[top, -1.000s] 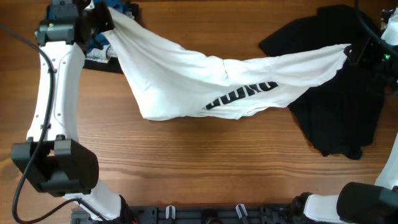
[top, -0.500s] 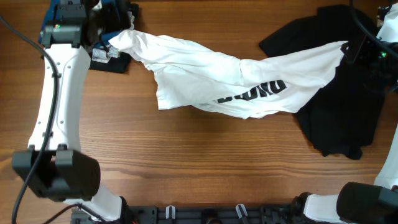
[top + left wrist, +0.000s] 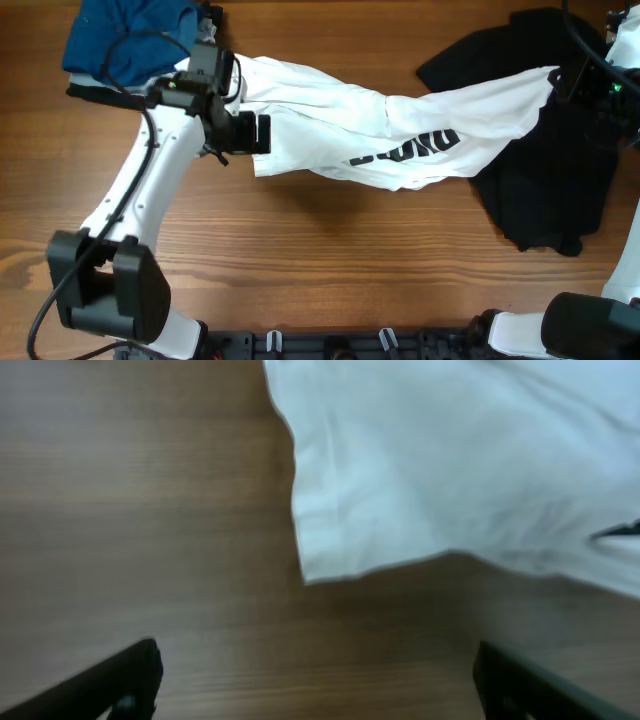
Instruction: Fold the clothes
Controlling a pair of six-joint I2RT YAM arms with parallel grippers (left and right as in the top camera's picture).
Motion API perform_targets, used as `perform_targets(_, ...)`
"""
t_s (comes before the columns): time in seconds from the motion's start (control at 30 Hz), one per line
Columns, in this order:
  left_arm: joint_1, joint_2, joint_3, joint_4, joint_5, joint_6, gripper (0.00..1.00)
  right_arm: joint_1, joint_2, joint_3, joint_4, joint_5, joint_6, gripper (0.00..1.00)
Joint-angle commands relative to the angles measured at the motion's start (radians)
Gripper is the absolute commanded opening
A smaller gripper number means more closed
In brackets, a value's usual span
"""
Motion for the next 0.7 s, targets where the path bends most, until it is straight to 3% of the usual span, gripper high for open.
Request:
perform_targets(0.0, -0.008, -0.004, -0.154, 0.161, 0.042, 0.023, 0.98, 0.002, 0.008, 0.016, 0.003, -0.001, -0.017, 0.04)
perform_targets(0.17, -0.009, 0.045, -0.263, 0.319, 0.047, 0.099, 0.97, 0.002, 0.008, 0.016, 0.003, 0.0, -0.017, 0.04)
perform_targets(0.5, -0.009, 0.185, -0.264, 0.397, 0.061, 0.176, 0.89, 0.002, 0.008, 0.016, 0.002, 0.022, -0.017, 0.04)
perform_targets(0.6, -0.009, 0.203, -0.264, 0.42, 0.098, 0.18, 0.83, 0.002, 0.008, 0.016, 0.003, 0.022, -0.017, 0.04)
perform_targets(0.67, -0.009, 0.204, -0.264, 0.423, 0.13, 0.179, 0.72, 0.002, 0.008, 0.016, 0.003, 0.022, -0.017, 0.04)
